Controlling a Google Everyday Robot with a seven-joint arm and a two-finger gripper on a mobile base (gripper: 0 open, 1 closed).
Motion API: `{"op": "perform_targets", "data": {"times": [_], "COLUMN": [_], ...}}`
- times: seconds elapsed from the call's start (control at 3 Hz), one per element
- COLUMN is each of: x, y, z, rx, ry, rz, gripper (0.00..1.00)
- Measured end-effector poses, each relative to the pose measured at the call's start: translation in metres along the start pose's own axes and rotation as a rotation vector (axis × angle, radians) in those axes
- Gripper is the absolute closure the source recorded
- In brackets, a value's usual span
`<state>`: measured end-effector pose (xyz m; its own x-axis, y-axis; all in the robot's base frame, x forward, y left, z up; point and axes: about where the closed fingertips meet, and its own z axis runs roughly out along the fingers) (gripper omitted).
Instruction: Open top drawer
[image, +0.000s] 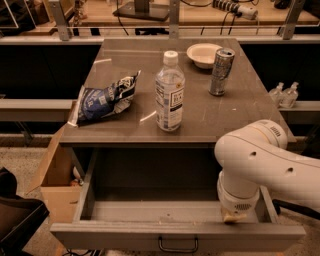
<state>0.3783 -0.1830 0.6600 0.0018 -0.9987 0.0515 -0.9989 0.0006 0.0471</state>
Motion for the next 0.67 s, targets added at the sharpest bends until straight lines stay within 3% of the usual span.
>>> {"op": "perform_targets", "data": {"times": [0.67], "x": [0.015], "y": [0.088], "z": [0.015], "rx": [-0.087], "ry": [-0.057], "rz": [0.089], "gripper": [1.0]}}
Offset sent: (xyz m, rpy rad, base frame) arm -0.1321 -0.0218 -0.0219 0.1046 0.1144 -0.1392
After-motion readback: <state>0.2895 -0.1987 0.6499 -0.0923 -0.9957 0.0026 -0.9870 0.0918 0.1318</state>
